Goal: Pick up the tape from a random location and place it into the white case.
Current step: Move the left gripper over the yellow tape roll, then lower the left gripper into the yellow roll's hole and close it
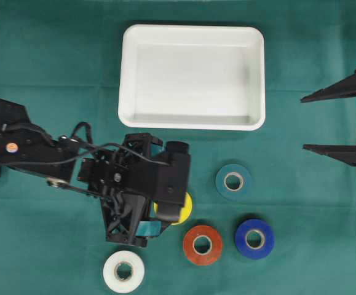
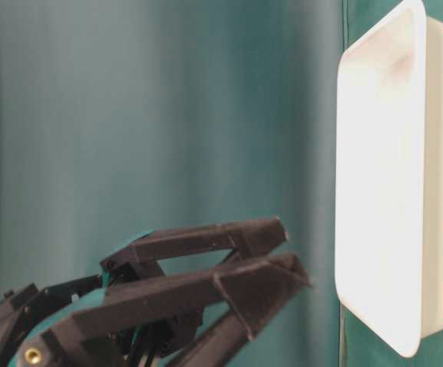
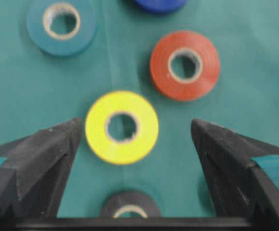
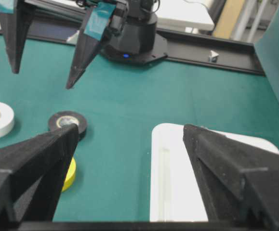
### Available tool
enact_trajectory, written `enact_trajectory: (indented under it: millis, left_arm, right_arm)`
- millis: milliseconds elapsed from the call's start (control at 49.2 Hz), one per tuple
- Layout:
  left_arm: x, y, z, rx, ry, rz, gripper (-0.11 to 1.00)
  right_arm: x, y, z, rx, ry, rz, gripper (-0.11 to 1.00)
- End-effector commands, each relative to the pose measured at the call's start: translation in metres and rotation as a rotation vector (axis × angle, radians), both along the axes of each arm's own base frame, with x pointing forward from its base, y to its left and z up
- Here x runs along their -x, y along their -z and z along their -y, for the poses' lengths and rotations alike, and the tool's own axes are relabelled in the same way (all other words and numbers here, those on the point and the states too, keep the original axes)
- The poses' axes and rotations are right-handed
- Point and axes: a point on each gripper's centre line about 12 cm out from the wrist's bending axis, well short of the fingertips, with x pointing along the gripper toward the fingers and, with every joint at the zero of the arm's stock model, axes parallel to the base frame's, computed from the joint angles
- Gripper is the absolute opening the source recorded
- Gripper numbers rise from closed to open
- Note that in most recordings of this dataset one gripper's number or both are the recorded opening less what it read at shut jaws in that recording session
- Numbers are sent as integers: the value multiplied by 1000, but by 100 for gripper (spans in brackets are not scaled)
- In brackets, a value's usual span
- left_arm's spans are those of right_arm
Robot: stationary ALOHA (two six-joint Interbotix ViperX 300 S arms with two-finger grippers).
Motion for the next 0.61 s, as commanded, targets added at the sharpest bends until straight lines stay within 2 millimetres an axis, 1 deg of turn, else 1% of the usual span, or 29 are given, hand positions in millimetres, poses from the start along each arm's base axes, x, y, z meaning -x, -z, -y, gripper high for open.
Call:
enact_trajectory:
  millis: [0, 163, 590]
  left_arm:
    - [-3, -14, 2, -9, 6, -25, 93]
    - [-7, -15, 2, -21, 9, -65, 93]
    - [-8, -16, 6, -17, 17, -47, 93]
  right_arm:
    - [-3, -9, 0, -2, 2, 20, 90]
    - [-3, -9, 0, -3, 2, 20, 90]
    - [-6, -5, 0, -3, 2, 2, 90]
